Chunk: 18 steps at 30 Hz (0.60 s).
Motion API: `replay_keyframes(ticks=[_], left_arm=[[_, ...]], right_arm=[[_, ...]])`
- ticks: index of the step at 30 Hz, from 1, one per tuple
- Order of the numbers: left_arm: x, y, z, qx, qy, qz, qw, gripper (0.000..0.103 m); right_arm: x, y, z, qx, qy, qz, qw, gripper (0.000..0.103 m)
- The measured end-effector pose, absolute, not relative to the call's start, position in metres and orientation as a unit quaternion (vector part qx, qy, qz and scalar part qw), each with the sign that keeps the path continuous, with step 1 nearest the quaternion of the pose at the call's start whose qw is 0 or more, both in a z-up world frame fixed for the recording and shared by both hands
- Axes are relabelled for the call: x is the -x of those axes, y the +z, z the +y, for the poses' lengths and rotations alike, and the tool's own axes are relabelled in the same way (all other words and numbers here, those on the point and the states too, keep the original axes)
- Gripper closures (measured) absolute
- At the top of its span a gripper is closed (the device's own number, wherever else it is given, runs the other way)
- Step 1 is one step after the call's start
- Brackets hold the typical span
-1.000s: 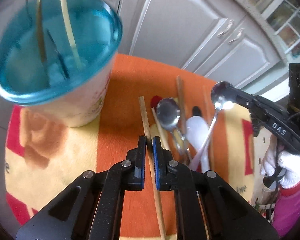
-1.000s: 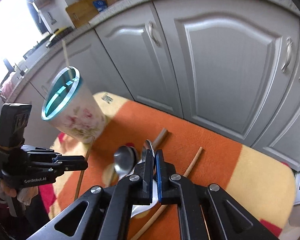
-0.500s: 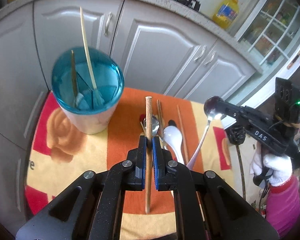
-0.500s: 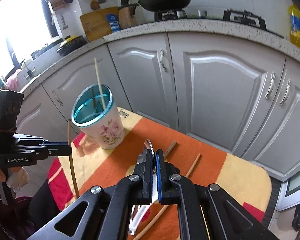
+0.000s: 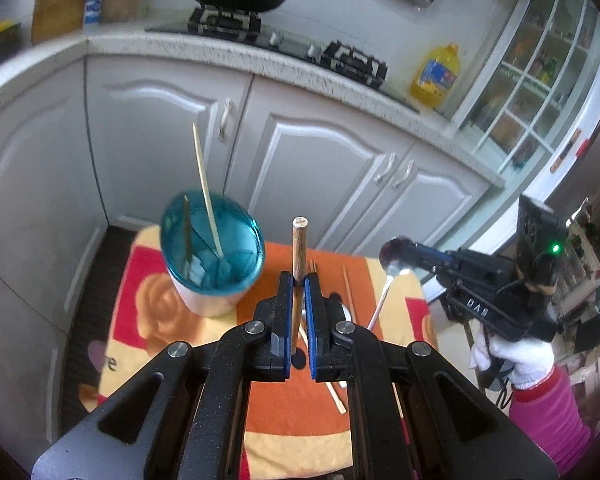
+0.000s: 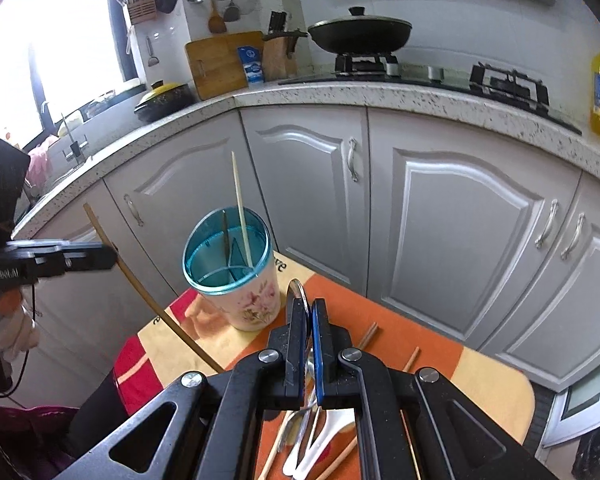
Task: Organize utensils
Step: 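Carry the chopstick and spoon up over the floral holder and lower them in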
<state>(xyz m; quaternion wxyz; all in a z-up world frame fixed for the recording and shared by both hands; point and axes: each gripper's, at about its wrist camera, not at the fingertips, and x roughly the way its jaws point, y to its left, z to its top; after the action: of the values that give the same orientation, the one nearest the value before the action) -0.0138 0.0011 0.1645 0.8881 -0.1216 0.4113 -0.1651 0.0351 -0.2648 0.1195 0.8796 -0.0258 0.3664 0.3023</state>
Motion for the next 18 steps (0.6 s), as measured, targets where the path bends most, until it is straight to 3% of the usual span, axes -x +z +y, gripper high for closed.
replay_keyframes(ticks=[10, 18], left_arm=[[0.004, 0.222, 0.038, 0.116, -0.135, 0.361, 0.915, 0.099], [-0.020, 0.224, 0.057, 0.098, -0.097, 0.362, 0.922, 0.099]], right_arm=[[-0.058, 0.161, -0.229, 0.028, 0.300, 0.328, 0.895, 0.100], [-0.104, 0.172, -0.187, 0.036, 0.268, 0.315, 0.910, 0.100]])
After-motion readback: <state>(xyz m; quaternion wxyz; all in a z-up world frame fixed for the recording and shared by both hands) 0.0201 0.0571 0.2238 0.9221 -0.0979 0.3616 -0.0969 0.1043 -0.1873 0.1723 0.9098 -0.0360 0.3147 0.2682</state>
